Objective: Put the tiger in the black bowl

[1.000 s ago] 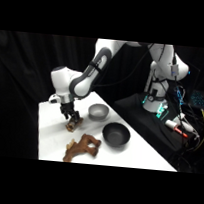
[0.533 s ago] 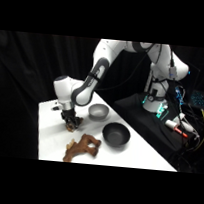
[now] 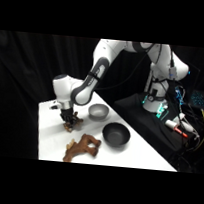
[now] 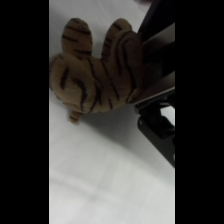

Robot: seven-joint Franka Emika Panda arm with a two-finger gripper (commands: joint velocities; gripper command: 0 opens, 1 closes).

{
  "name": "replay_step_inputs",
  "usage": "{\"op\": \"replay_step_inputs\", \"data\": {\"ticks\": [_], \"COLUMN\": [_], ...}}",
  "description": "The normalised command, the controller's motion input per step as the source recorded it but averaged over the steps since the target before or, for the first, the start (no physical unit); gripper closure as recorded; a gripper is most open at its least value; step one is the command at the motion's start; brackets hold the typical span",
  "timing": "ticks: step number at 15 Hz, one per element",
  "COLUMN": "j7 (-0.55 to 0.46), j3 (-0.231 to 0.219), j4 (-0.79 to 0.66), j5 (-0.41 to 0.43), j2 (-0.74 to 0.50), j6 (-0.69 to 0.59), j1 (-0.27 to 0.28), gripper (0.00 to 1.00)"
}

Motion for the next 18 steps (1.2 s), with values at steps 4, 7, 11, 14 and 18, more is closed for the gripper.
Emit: {"op": "replay_step_inputs", "data": {"ticks": [4,7,11,14,18], "j7": [0.18,0.40,0.46,0.43,0.34], "j3": [-0.101,-0.126,-0.041,0.022,0.042], "j4": [-0.13,-0.24,-0.46,-0.66,-0.73], "j5": [-0.165,-0.133,-0.059,0.007,0.073], "j2": [-0.40,-0.45,-0.55,-0.64,-0.60], "j6": [-0.28,-0.38,-0.25,-0.06,0.10], "j1": [0.154,0.212,0.182,0.150,0.130], "gripper": [0.91,0.92,0.92,0.92,0.92]}}
